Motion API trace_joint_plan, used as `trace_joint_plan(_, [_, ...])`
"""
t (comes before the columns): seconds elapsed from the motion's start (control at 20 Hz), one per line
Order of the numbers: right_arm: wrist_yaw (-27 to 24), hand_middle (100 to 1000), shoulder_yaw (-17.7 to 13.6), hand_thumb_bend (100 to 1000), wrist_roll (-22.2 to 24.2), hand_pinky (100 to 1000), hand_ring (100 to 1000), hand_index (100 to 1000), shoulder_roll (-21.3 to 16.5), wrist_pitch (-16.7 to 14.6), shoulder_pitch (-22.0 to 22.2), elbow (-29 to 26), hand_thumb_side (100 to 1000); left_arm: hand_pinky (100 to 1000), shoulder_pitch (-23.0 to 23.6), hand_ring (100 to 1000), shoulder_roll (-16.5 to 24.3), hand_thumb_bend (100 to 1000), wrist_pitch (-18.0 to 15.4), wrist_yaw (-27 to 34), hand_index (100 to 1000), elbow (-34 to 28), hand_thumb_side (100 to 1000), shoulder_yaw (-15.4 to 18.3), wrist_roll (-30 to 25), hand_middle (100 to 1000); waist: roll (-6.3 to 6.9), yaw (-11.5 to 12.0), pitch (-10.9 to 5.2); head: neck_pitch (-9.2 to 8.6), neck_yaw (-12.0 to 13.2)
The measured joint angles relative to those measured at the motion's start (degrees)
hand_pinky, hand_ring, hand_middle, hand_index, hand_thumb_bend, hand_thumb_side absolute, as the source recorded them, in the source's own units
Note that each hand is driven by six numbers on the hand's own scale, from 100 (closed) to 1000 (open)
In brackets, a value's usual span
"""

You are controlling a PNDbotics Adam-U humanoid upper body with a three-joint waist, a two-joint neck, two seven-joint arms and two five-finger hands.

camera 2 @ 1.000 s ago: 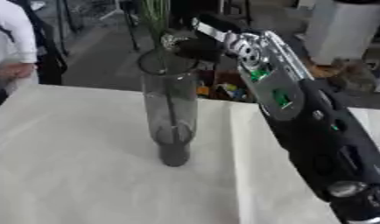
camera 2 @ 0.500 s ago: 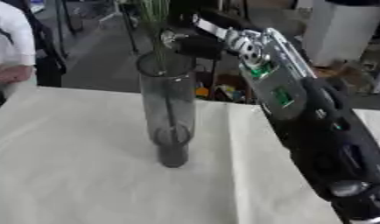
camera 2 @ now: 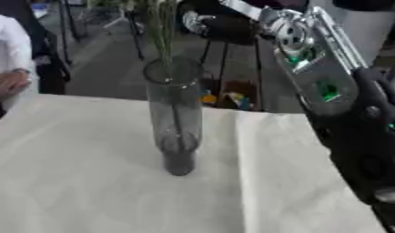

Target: Arrange flowers into the vase.

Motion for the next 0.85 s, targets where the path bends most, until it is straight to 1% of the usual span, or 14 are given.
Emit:
trace_joint_plan(0.1, [-1.0,899,-0.1,100,-0.3,922,959,949,-1.2,0.2,1.4,-1.8,1000,914,0.4,1000,0.0,368,0.1,-0.1,974,0.0,1000,0.1,0.0,884,0.40,-0.2,-0.43,0.96,0.6])
trace_joint_plan(0.2, [-2.0,898,-0.5,100,-1.0,915,954,948,-2.9,0.3,3.3,-4.7,1000,914,0.6,1000,0.1,371,0.2,-0.2,974,0.0,1000,0.3,0.1,884,0.78,-0.5,-0.86,1.87,1.1])
trace_joint_plan(0.35, [-4.0,892,-1.8,100,-3.0,889,935,943,-5.9,1.3,7.1,-10.6,1000,914,1.1,1000,0.5,376,0.3,-0.2,975,0.0,1000,0.4,0.1,885,1.39,-0.9,-1.38,2.90,1.7])
trace_joint_plan(0.45, [-5.7,874,-3.3,100,-5.2,856,910,931,-7.7,2.5,10.0,-15.3,1000,913,1.4,1000,0.5,379,0.4,-0.2,975,0.0,1000,0.5,0.1,885,1.98,-1.4,-1.80,3.91,1.9])
trace_joint_plan(0.55, [-7.4,854,-5.1,100,-8.3,806,877,917,-9.1,4.4,13.0,-19.6,1000,913,1.5,1000,0.4,386,0.4,-0.2,976,0.0,1000,0.7,0.1,885,2.61,-1.9,-2.23,5.25,2.2])
trace_joint_plan(0.65, [-9.3,836,-6.9,100,-12.5,769,853,906,-10.1,6.4,16.1,-23.7,1000,914,2.0,1000,0.4,392,0.4,-0.4,976,0.0,1000,0.8,0.1,886,3.31,-2.4,-2.47,6.57,2.6])
trace_joint_plan(0.75, [-11.4,820,-8.6,100,-17.6,749,834,893,-10.5,8.0,19.2,-27.0,1000,913,2.3,1000,0.1,400,0.4,-0.5,977,0.0,1000,1.0,0.1,887,4.02,-2.9,-2.64,7.77,2.9])
trace_joint_plan(0.85, [-13.4,801,-10.0,100,-23.7,738,821,876,-10.8,8.1,21.5,-28.8,1000,913,2.5,1000,-0.2,407,0.3,-0.5,978,0.0,1000,1.1,0.2,887,4.69,-3.2,-3.00,8.96,3.3])
